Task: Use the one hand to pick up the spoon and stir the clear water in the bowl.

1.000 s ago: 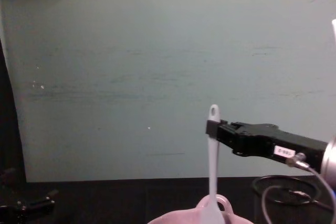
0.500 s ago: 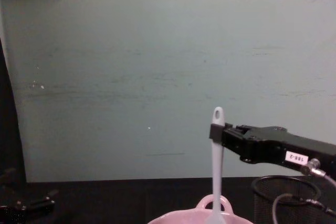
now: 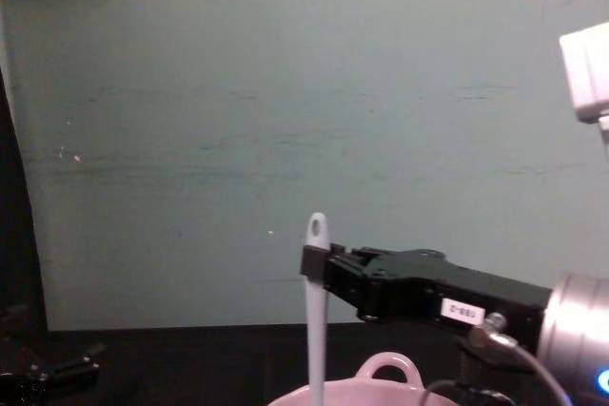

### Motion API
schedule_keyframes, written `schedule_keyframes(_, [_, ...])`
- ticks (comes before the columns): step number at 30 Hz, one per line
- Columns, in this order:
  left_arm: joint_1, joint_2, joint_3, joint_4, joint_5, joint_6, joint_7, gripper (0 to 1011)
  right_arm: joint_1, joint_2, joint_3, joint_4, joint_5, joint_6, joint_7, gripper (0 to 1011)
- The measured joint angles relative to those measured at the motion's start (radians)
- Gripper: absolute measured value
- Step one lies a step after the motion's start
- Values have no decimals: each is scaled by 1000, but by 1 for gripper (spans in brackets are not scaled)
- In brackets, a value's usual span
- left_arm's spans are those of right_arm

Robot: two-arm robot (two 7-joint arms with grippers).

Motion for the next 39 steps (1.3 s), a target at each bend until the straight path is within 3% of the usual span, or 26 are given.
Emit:
schedule_keyframes(9, [0, 0, 0, 0, 0, 0, 0, 1005, 67, -51, -24, 87, -8, -16, 10, 116])
schedule_keyframes(17, [0, 0, 0, 0, 0, 0, 0, 1005, 95, -59, -7, 135, -23, -32, -10, 116])
schedule_keyframes(24, [0, 0, 0, 0, 0, 0, 0, 1005, 61, -13, 45, 98, -26, -33, -39, 117])
schedule_keyframes(31, [0, 0, 0, 0, 0, 0, 0, 1005, 14, 21, 74, 42, -24, -23, -51, 117])
schedule_keyframes(39, [0, 0, 0, 0, 0, 0, 0, 1005, -27, 26, 53, -20, -25, -10, -42, 116])
